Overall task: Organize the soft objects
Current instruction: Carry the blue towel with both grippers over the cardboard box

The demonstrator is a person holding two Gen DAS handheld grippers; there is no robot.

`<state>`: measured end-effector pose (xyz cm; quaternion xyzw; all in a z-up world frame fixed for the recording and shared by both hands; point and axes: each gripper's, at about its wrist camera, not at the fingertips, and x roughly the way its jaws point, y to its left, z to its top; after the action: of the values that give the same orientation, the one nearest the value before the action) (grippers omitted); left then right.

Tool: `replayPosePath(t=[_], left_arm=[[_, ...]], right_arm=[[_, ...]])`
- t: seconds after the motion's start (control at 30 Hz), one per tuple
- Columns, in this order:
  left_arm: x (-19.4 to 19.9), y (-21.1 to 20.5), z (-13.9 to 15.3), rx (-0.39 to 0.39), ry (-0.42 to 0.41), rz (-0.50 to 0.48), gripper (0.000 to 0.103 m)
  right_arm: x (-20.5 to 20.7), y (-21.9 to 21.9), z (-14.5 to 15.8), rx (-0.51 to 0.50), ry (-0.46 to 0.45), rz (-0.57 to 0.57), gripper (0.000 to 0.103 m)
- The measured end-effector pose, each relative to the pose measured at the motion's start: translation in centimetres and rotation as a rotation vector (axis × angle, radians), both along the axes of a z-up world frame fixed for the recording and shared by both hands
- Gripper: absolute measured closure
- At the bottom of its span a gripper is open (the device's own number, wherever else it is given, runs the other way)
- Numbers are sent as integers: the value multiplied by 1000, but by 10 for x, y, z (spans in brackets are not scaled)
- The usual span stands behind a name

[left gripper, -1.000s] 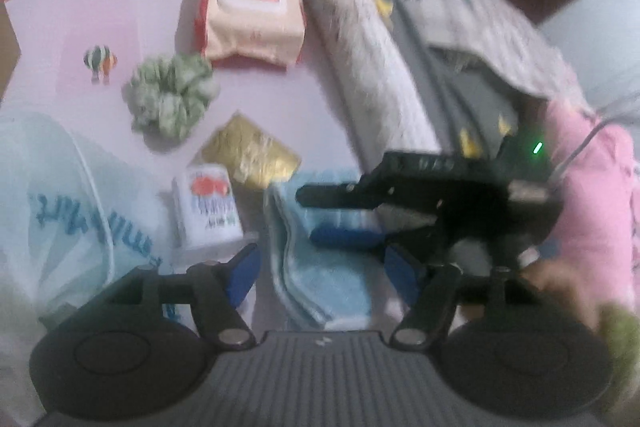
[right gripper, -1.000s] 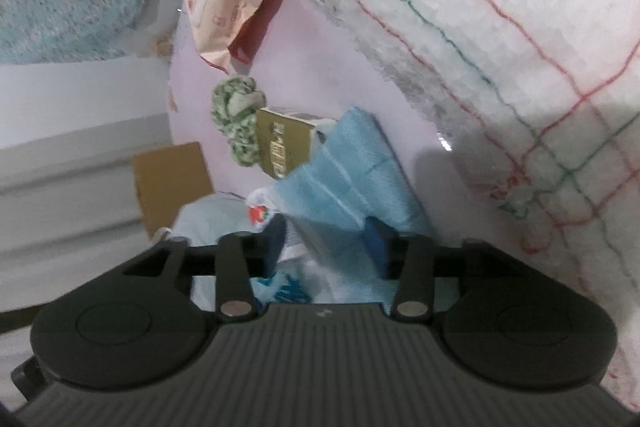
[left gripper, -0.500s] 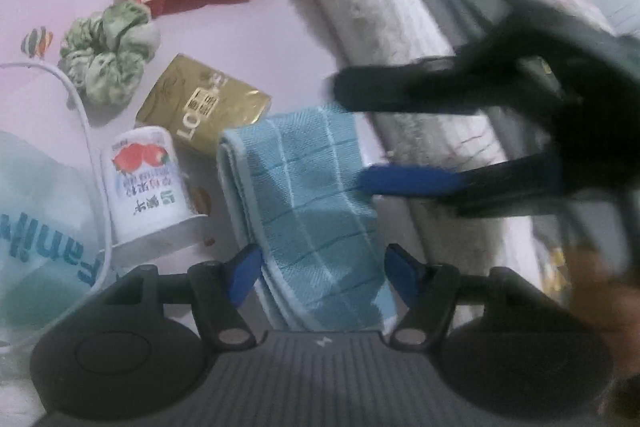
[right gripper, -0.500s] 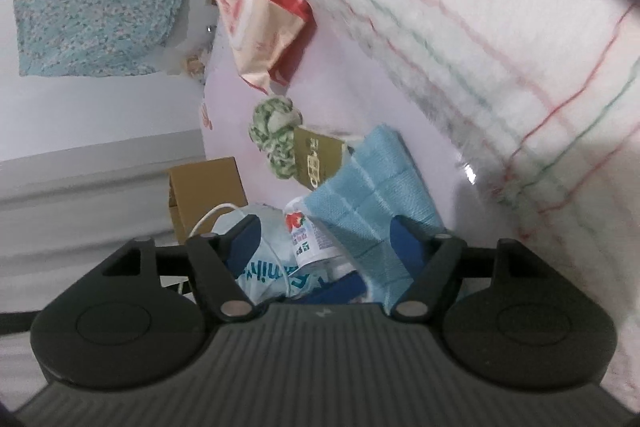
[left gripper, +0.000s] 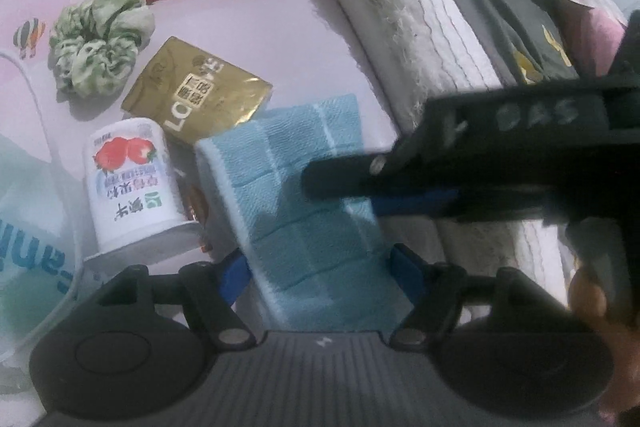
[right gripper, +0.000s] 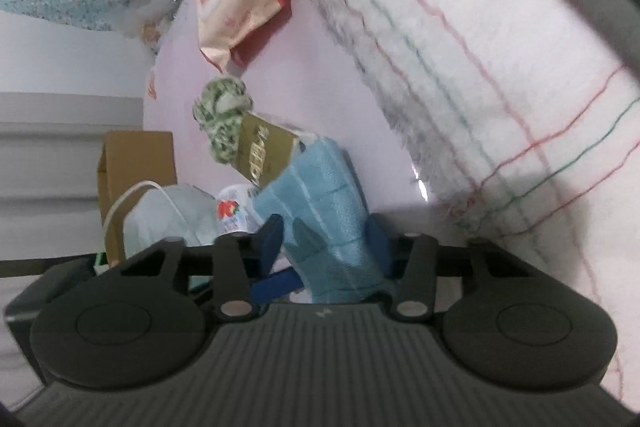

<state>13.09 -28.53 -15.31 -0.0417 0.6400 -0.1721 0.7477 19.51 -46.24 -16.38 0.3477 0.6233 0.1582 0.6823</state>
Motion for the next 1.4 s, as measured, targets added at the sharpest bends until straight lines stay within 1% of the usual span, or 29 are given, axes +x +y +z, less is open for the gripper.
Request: replayPosePath(t=[0.03, 0.13, 0.2, 0.3, 0.47, 0.53, 0.7, 0.8, 0.87, 0.97, 1.07, 1.17, 1.27, 1.33, 1.4], left_arm=[[-1, -2, 0, 0, -7, -3, 28], [-4, -4, 4, -13, -24, -16, 33], [-5, -3, 7, -30, -29, -27, 41], [-10, 4, 19, -72, -34, -46, 42], [-21, 18, 48, -130, -65, -59, 45], [-23, 31, 57, -155, -78, -57, 45], [-31, 74, 102, -190, -151, -38, 47], [-35, 107, 126, -189, -190, -1, 47], [-39, 139, 147, -172, -216, 41, 47], [-45, 188, 171, -113, -261, 100, 48], [-45, 236, 180, -45, -295, 160, 48], [-44, 285, 174, 8, -307, 217, 47], [-38, 322, 155, 40, -291, 256, 47], [-33, 340, 137, 35, -261, 270, 47], [-27, 353, 118, 19, -223, 268, 47]], right_arm=[[-2, 1, -3, 7, 13, 0, 73], [-10, 2, -8, 38, 44, -15, 81], [-15, 2, -8, 72, 51, -33, 83], [-23, 1, 0, 104, 50, -45, 84], [-34, 6, 24, 129, 38, -69, 84], [-37, 12, 37, 140, 26, -76, 84], [-45, 35, 77, 184, -14, -75, 84], [-45, 64, 105, 233, -54, -59, 84], [-44, 88, 121, 267, -83, -39, 84], [-37, 135, 138, 347, -113, -7, 84], [-26, 191, 143, 427, -127, 37, 84], [-12, 252, 141, 469, -134, 96, 84], [-1, 303, 126, 475, -116, 127, 84], [4, 329, 113, 460, -90, 123, 84], [8, 348, 99, 418, -73, 118, 82]])
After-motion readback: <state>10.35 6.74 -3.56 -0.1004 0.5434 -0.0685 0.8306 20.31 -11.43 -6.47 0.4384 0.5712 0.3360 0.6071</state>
